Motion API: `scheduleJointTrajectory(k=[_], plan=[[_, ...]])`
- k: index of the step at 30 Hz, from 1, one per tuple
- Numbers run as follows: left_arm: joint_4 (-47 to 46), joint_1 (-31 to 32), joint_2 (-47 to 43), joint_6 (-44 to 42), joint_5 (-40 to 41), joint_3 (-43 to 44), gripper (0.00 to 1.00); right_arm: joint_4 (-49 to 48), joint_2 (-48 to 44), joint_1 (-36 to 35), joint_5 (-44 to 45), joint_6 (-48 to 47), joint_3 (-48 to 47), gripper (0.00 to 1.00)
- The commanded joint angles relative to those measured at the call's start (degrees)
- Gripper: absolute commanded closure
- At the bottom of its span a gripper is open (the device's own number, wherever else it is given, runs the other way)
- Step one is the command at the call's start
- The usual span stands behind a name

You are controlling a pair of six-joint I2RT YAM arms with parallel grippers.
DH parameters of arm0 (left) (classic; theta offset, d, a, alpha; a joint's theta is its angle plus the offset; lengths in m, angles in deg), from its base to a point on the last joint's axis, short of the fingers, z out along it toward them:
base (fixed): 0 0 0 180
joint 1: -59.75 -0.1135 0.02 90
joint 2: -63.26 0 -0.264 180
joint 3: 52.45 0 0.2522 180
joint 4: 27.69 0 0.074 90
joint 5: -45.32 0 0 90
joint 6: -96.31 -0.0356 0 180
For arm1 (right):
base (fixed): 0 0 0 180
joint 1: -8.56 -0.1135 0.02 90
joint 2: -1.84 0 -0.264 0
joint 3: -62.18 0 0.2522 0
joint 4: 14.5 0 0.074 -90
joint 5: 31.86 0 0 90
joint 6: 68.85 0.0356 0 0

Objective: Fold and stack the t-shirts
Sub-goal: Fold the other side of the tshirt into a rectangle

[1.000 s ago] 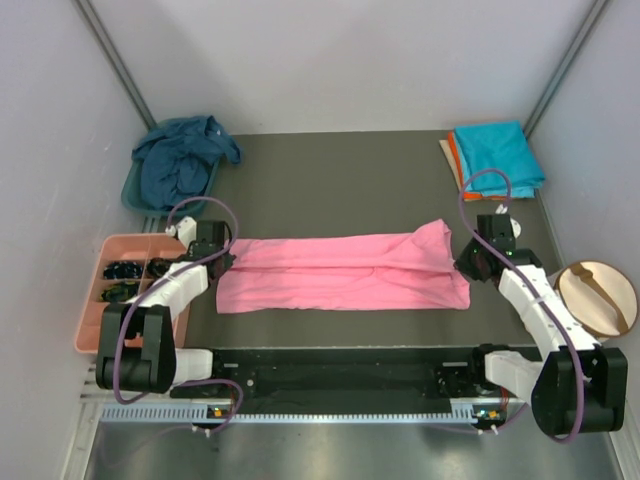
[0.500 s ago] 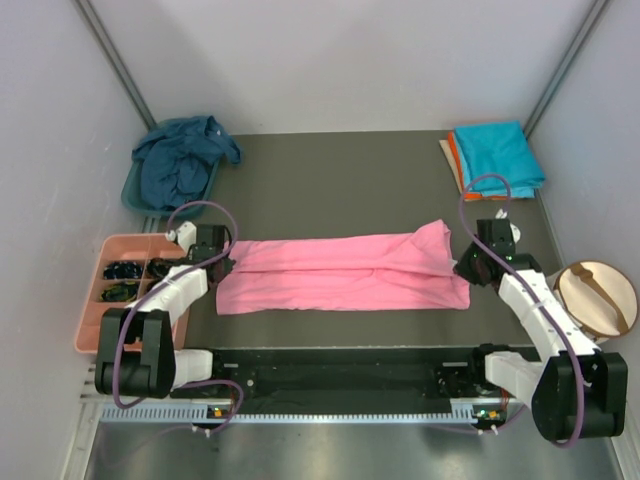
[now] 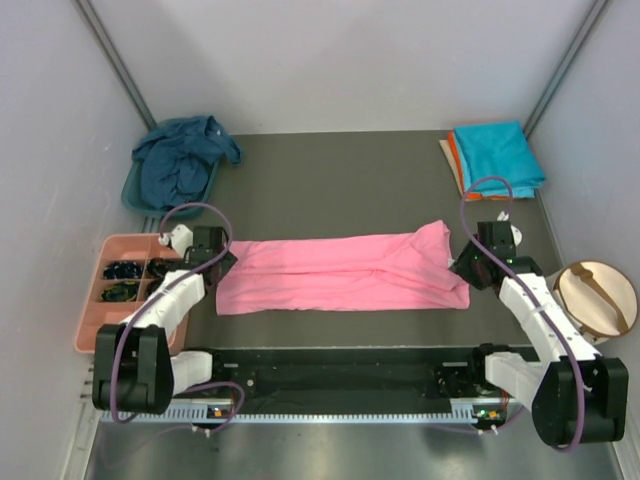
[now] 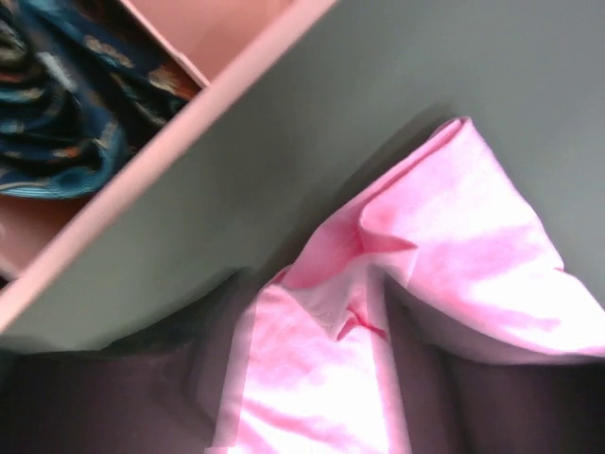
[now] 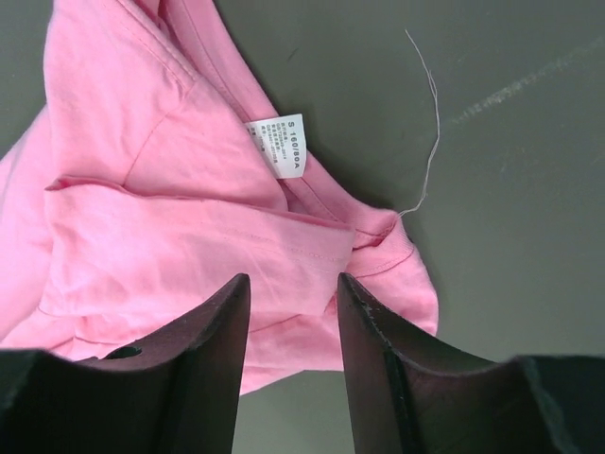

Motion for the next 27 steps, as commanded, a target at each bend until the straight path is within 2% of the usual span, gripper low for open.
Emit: scheduleJointTrajectory(k=[1,6,11,14,16,18,21,27], plan=[[1.6,0.0,-5.9,1.8,2.1,1.5,0.22,-1.0,-2.1,-0.1,2.5,0.3,-2.0,0.57],[1.1,0.0,-8.9,1.4,1.3,4.1,0.20,-3.2,-2.7,-0.2,1.5,-0.4,-3.0,0.57],[-6.0,0.0,-8.4,-2.6,-3.8,5.0,0.18,-6.8,-1.1,-0.3,-1.9,-4.8,-4.6,0.57],[-10.0,0.1,-7.1,-3.9,-7.1,4.9,0.18,-10.1,0.6,-0.4,-5.2,-7.7,-5.8,0.57],[-10.7,0.4,-6.1,-4.5,-7.7,5.2,0.18,-12.5,2.0,-0.7,-12.1,-9.3,-6.3,0.57],[-10.9,0.5,-5.4,-5.0,-7.9,5.6,0.18,-13.6,5.6,-1.4,-15.8,-11.4,-8.3,0.57],[-10.9,0.7,-4.8,-5.5,-7.7,5.2,0.18,-12.7,11.9,-4.3,-16.6,-13.4,-12.1,0.57],[-10.6,0.7,-5.3,-5.8,-7.3,4.2,0.18,-14.1,20.8,-11.8,-12.4,-14.2,-16.8,0.57]])
